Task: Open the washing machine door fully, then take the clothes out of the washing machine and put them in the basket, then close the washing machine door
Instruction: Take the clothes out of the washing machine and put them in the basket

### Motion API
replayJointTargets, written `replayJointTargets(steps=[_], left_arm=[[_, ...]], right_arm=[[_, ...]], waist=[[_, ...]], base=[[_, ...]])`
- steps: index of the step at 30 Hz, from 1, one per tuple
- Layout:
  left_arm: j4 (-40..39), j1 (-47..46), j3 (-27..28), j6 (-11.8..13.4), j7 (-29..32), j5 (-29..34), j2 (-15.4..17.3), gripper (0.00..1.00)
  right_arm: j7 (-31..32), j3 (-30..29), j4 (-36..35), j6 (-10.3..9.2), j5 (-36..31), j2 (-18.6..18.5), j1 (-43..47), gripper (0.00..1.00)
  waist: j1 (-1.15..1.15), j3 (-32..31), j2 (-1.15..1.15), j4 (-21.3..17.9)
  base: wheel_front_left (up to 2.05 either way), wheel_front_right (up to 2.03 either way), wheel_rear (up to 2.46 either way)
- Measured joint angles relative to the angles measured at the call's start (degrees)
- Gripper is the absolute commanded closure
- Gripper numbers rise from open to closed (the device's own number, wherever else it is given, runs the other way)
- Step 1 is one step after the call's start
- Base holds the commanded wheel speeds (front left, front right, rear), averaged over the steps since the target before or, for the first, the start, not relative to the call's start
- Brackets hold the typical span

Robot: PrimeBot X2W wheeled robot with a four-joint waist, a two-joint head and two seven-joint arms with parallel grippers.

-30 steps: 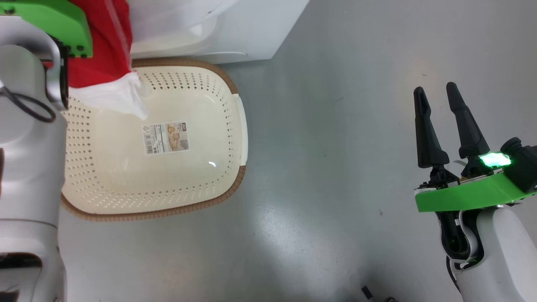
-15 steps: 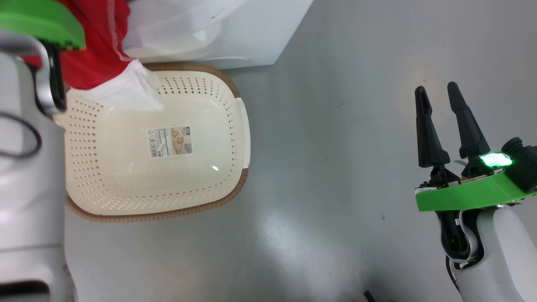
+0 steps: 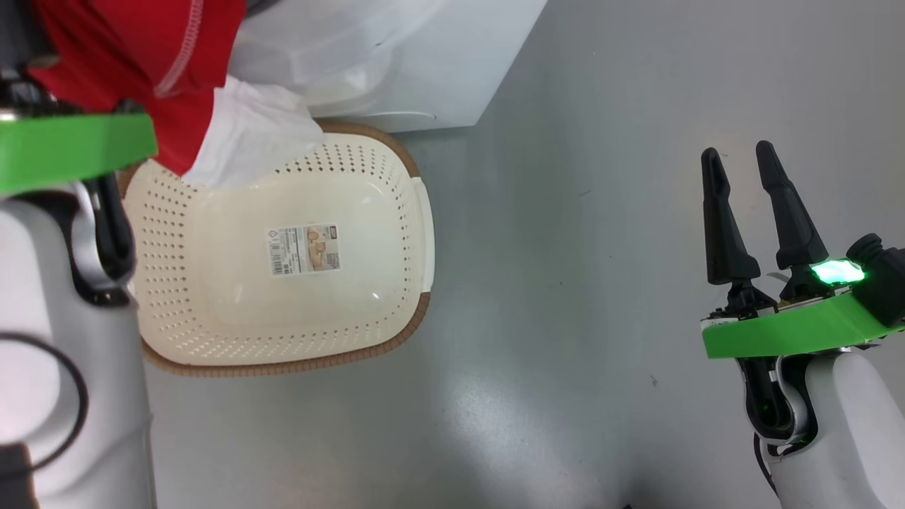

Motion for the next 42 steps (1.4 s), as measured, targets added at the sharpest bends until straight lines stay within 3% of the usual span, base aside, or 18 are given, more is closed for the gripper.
replayJointTargets(steps=[10,21,32,42], left_arm=[[-15.47,11.50,-0.40,-0.79,0.00,-0.40,-1.27,1.00],[-23.20,21.85,-4.26,5.30,-0.01,-4.99,-1.34,1.00],[-13.33,26.03,-7.25,5.80,0.00,-6.91,-1.18,1.00],[-0.02,24.37,-7.77,4.55,0.00,-5.92,-1.09,1.00]], right_arm=[[0.00,0.35,0.01,0.00,0.00,-0.42,1.13,0.00],[0.00,0.54,-0.04,0.00,0.00,-0.51,1.86,0.00],[0.00,0.60,-0.04,0.00,0.00,-0.48,1.72,0.00],[0.00,0.53,-0.26,0.00,0.00,-0.32,0.35,0.00]], waist=[[0.00,-1.40,0.00,0.84],[0.00,-0.84,0.00,1.25],[0.00,1.04,0.00,0.79],[0.00,2.95,0.00,0.10]], base=[[0.00,0.00,0.00],[0.00,0.00,0.00],[0.00,0.00,0.00],[0.00,0.00,0.00]])
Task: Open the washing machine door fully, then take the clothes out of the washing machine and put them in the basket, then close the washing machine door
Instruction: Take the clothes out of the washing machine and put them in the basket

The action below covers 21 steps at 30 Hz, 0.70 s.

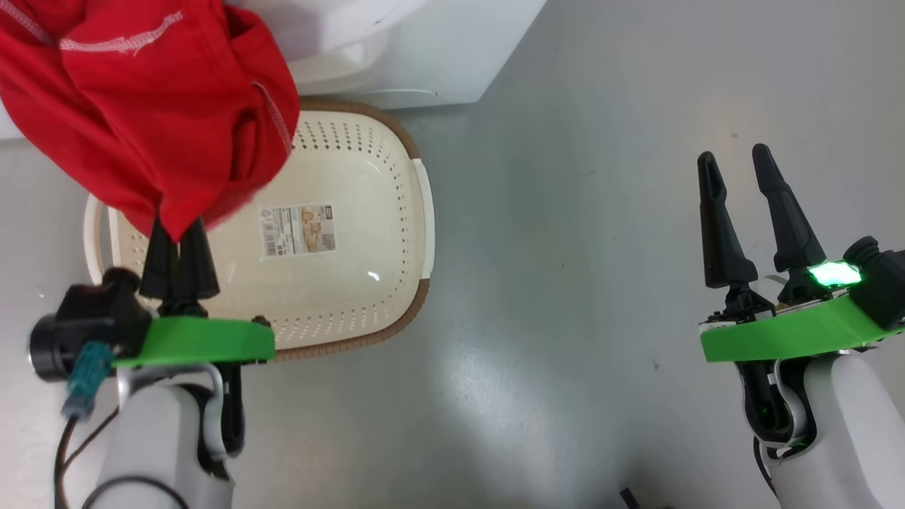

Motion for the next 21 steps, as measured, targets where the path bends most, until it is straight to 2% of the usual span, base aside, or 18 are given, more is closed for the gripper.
replayJointTargets(steps=[8,9,10,12,16,17,18,21], left_arm=[[8.94,-4.41,0.36,-1.91,0.00,1.97,-0.02,1.00],[9.79,-5.17,0.55,-1.92,0.01,2.30,-0.03,0.96],[10.51,-6.00,0.85,-1.96,0.01,2.82,-0.03,0.87],[11.88,-7.72,1.35,-2.01,0.01,3.48,-0.03,0.82],[14.54,-10.46,1.87,-2.41,0.01,4.10,-0.05,0.54],[15.01,-10.67,1.91,-2.42,0.01,4.43,-0.05,0.54],[15.52,-10.97,2.03,-2.43,0.01,4.56,-0.07,0.29],[15.91,-11.61,2.48,-2.50,0.01,4.93,-0.08,0.04]], right_arm=[[0.00,-0.01,-0.19,0.00,0.00,0.16,-0.65,0.00],[0.00,-0.03,-0.41,0.00,0.00,0.20,-0.92,0.00],[0.00,-0.04,-0.57,0.00,0.00,0.23,-1.11,0.00],[0.00,-0.10,-0.64,0.00,0.00,0.27,-1.37,0.00],[0.00,-0.18,-0.65,0.00,0.00,0.33,-1.86,0.00],[0.00,-0.18,-0.63,0.00,0.00,0.34,-1.86,0.00],[0.00,-0.16,-0.62,0.00,0.00,0.34,-1.86,0.00],[0.00,-0.18,-0.57,0.00,0.00,0.38,-1.86,0.00]], waist=[[0.00,1.69,0.00,-0.43],[0.00,1.95,0.00,-0.51],[0.00,2.25,0.00,-0.58],[0.00,2.84,0.00,-0.70],[0.00,3.86,0.00,-0.99],[0.00,3.92,0.00,-1.06],[0.00,3.95,0.00,-1.13],[0.00,3.79,0.00,-1.23]], base=[[0.00,0.00,0.00],[0.00,0.00,0.00],[0.00,0.00,0.00],[0.00,0.00,0.00],[0.00,0.00,0.00],[0.00,0.00,0.00],[0.00,0.00,0.00],[0.00,0.00,0.00]])
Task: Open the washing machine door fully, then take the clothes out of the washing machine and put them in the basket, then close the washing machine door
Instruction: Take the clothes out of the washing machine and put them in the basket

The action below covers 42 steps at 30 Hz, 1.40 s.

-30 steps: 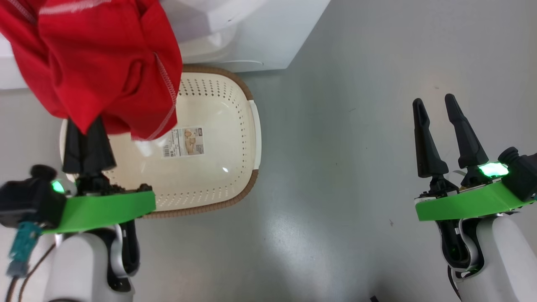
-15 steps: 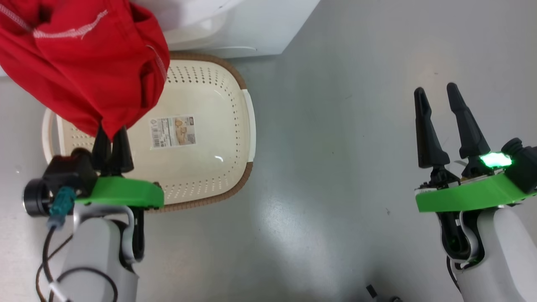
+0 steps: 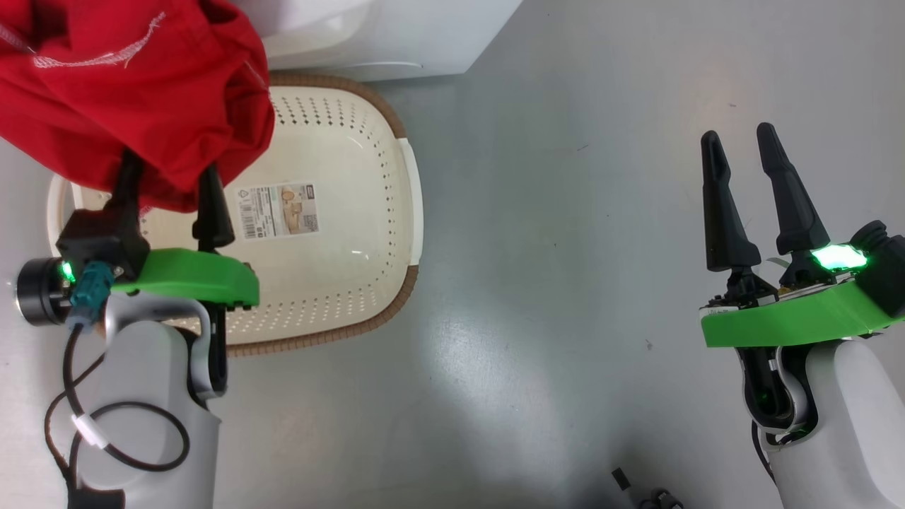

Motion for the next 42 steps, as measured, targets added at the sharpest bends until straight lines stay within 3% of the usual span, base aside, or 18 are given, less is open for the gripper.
replayJointTargets(steps=[1,9,27,42], left_arm=[[0.00,0.00,0.10,-0.01,0.00,0.00,0.00,0.00],[-1.99,0.50,-0.12,-0.45,0.00,0.09,-0.01,0.00],[-14.40,8.53,-1.79,-0.33,0.00,-0.69,0.00,0.00],[-25.06,18.10,-3.78,1.69,0.00,-2.26,0.07,0.00]], right_arm=[[0.00,0.00,0.00,0.00,0.00,0.02,0.00,0.00],[0.00,0.01,0.20,0.00,0.00,0.16,0.04,0.00],[0.00,0.11,0.67,0.00,-0.02,-0.91,1.45,0.00],[0.00,-0.31,0.74,0.00,-0.07,-2.01,3.11,0.00]], waist=[[0.00,-0.10,0.00,0.00],[0.00,-1.51,0.00,0.53],[0.00,-5.39,0.00,3.03],[0.00,-7.24,0.00,4.57]], base=[[0.00,0.00,0.00],[0.00,0.00,0.00],[0.00,0.00,0.00],[0.00,0.00,0.00]])
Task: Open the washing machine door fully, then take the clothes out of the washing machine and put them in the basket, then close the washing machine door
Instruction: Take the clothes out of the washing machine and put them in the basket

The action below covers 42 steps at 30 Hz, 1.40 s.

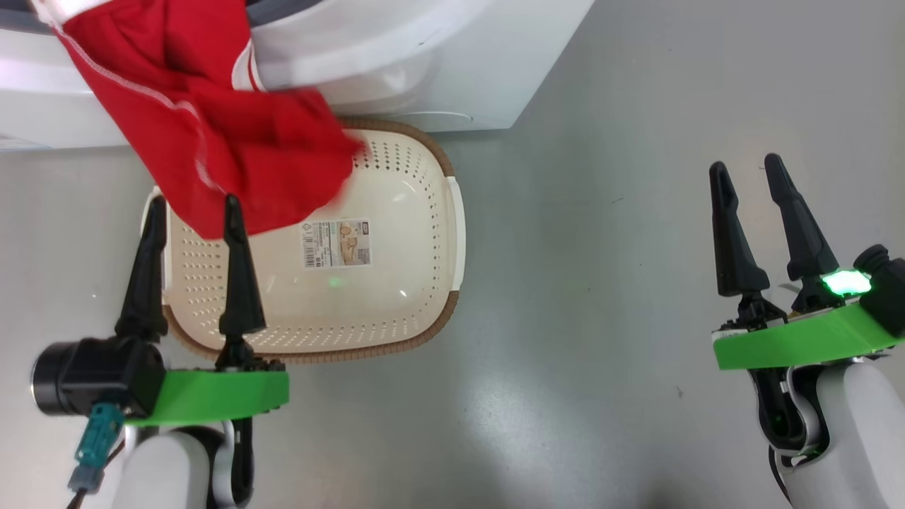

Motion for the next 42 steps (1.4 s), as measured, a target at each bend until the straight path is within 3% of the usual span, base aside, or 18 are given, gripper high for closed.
replayJointTargets(steps=[9,23,31,42], left_arm=[[-2.31,1.39,-1.07,1.46,-0.01,-0.43,0.03,0.00],[-0.80,-2.21,-0.70,0.56,-0.01,0.46,0.03,0.00],[5.23,-11.65,1.56,-0.69,-0.01,2.26,0.54,0.00],[21.18,-27.35,3.90,-0.52,-0.01,4.33,4.01,0.00]], right_arm=[[0.00,-0.40,-0.05,0.00,0.00,-0.23,0.83,0.00],[0.00,-0.60,-0.05,0.00,0.00,-0.08,0.82,0.00],[0.00,-0.32,-0.07,0.00,0.00,0.16,0.80,0.00],[0.00,0.47,-0.03,0.00,0.00,0.85,0.66,0.00]], waist=[[0.00,0.02,0.00,0.33],[0.00,0.55,0.00,0.07],[0.00,0.79,0.00,-0.26],[0.01,1.67,0.00,-1.42]], base=[[0.00,0.00,0.00],[0.00,0.00,0.00],[0.00,0.00,0.00],[0.00,0.00,0.00]])
